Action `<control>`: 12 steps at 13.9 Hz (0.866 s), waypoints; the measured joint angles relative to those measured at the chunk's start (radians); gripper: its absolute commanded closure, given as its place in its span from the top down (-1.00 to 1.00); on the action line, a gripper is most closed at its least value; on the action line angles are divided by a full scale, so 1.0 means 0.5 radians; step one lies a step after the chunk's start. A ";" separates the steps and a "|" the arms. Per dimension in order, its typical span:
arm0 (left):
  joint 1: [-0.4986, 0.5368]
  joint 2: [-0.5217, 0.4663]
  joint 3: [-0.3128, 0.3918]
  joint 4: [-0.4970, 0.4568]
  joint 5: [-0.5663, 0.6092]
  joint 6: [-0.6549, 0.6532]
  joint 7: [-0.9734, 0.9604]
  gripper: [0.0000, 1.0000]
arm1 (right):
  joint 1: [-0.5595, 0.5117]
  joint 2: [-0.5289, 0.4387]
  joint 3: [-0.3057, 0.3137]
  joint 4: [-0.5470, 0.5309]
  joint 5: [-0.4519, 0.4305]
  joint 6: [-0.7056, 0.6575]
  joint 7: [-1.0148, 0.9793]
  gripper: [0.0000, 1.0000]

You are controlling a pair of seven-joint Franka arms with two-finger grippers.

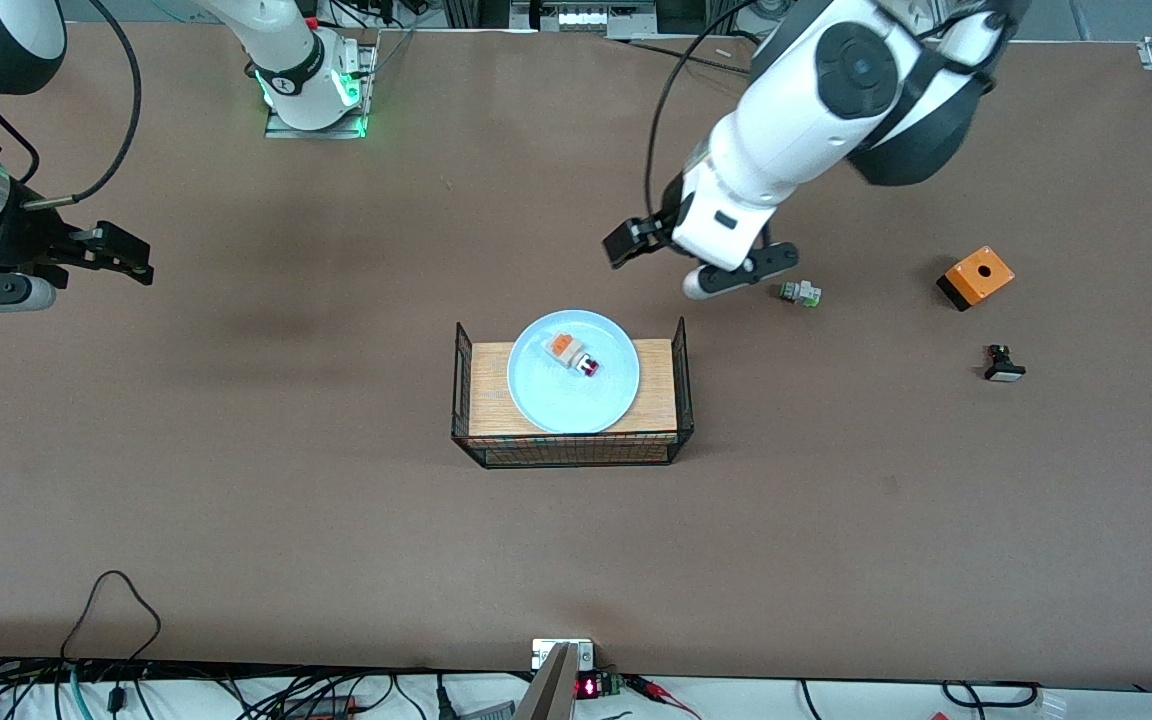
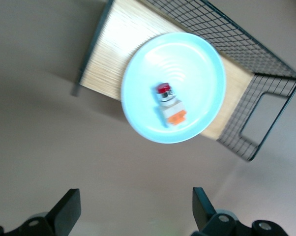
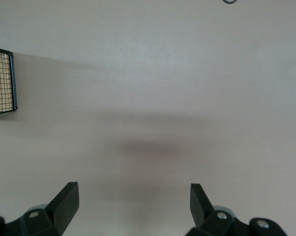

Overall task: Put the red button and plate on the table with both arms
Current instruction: 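Move the left gripper down to the red button on the plate, then close the left gripper on the red button and lift it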

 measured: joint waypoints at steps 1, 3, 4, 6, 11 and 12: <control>-0.039 0.062 -0.001 0.000 0.007 0.120 -0.136 1.00 | 0.000 0.002 0.000 0.000 0.000 0.000 0.000 1.00; -0.100 0.177 0.000 0.003 0.026 0.286 -0.305 1.00 | 0.000 0.003 0.000 0.000 0.000 0.000 0.000 1.00; -0.127 0.232 0.001 0.005 0.054 0.329 -0.339 1.00 | 0.000 0.003 0.000 0.000 0.000 0.000 0.000 1.00; -0.169 0.338 0.004 0.015 0.129 0.364 -0.421 1.00 | 0.000 0.003 0.000 0.000 0.000 0.000 0.000 1.00; -0.189 0.604 0.009 0.224 0.354 0.387 -0.477 1.00 | -0.006 0.003 -0.015 0.000 0.012 0.000 0.059 1.00; -0.203 0.653 0.010 0.262 0.403 0.387 -0.487 1.00 | -0.006 0.002 -0.018 0.000 0.012 0.000 0.081 1.00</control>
